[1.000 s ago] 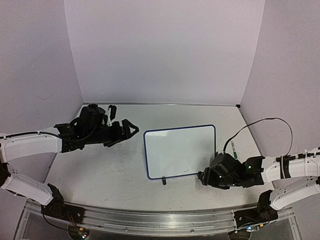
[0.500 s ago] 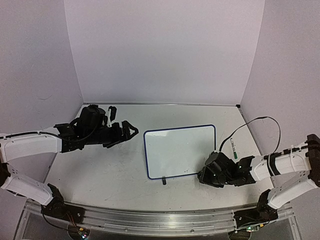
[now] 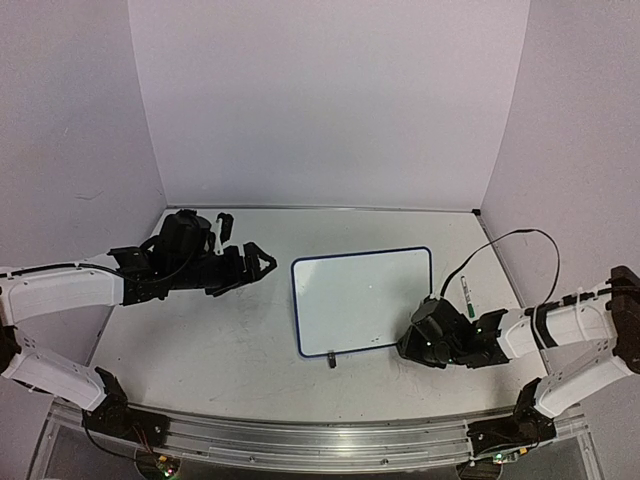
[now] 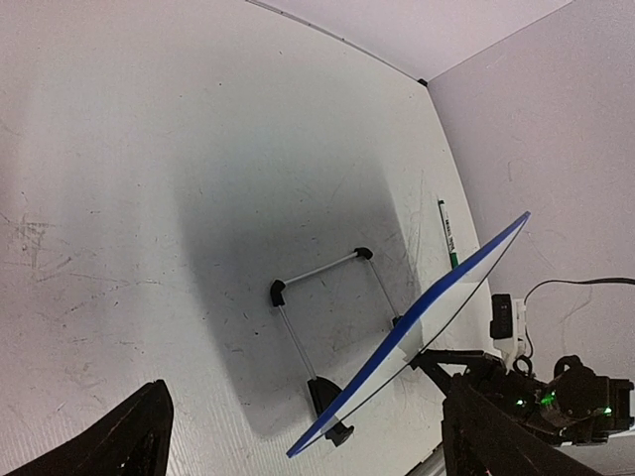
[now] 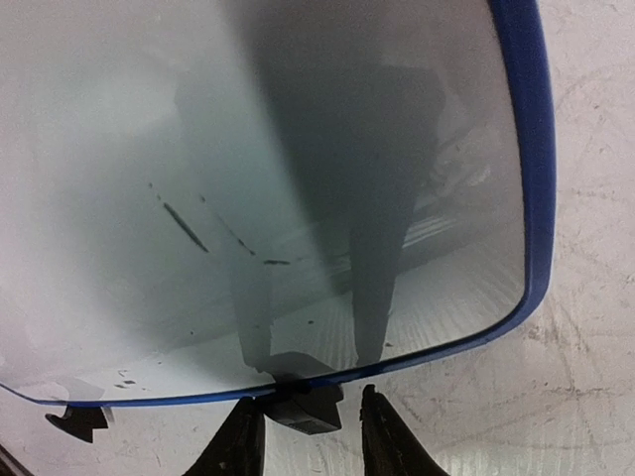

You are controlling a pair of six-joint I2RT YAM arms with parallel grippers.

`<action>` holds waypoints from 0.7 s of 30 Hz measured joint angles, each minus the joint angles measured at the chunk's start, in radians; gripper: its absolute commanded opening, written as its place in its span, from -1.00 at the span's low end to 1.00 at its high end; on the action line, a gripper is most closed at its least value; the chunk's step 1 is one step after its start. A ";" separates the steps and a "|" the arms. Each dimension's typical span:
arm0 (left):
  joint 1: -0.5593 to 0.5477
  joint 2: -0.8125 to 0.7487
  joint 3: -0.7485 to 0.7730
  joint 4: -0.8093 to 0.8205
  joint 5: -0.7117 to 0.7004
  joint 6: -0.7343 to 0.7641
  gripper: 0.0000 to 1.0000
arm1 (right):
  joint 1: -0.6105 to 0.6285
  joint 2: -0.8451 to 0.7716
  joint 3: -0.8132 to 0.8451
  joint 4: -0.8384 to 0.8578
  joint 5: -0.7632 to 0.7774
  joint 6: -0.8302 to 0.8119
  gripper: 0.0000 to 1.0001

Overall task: Write a sentence on the whiteboard
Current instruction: Adjust the whiteboard on the whiteboard stand.

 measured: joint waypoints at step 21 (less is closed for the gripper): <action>0.000 -0.006 0.000 -0.001 -0.001 0.000 0.91 | -0.002 -0.036 0.071 -0.159 0.100 -0.081 0.13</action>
